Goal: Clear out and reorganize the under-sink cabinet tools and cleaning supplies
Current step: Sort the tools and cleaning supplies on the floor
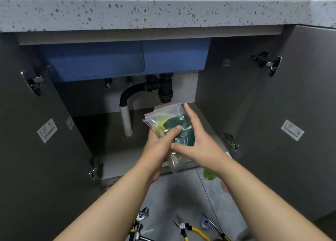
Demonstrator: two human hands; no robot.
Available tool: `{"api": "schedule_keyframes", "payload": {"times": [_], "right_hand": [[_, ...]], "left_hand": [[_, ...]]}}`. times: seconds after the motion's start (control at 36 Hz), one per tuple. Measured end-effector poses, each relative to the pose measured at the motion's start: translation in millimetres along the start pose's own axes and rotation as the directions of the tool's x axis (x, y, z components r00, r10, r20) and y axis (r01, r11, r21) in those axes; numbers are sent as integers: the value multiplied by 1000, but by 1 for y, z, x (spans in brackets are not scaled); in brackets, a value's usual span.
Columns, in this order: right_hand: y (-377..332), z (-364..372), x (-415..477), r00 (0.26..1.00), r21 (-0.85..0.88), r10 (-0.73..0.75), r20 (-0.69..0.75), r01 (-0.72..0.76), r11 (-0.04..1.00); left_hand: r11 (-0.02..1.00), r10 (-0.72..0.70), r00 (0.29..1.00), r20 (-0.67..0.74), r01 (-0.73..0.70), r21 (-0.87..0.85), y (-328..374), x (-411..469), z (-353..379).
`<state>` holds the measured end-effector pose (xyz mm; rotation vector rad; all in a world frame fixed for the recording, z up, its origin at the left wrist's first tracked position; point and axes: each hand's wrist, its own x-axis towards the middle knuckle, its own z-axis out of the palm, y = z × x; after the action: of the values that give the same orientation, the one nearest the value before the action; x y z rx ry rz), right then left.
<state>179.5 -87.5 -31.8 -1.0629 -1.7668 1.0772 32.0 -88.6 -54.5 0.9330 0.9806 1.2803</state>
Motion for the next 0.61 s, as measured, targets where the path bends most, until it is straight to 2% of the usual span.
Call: {"api": "schedule_keyframes", "payload": {"times": [0.14,0.25,0.31,0.47,0.61], "right_hand": [[0,-32,11,958,187,283,-55,-268,945],[6,-51,11,911,203,385,152,-410,889],[12,-61,7,898,235,407,164,-437,869],[55,-93,-13,892,378,437,111,-445,812],[123,-104,-38,818,446,568,94,-545,710]], "left_hand": [[994,-62,996,71,68,-83,1,9,2],[976,-102,980,170,131,-173,-5,13,14],[972,-126,974,191,160,-171,-10,15,23],[968,-245,935,256,252,6,-43,27,55],[908,-416,896,154,399,131,-98,43,67]]}}
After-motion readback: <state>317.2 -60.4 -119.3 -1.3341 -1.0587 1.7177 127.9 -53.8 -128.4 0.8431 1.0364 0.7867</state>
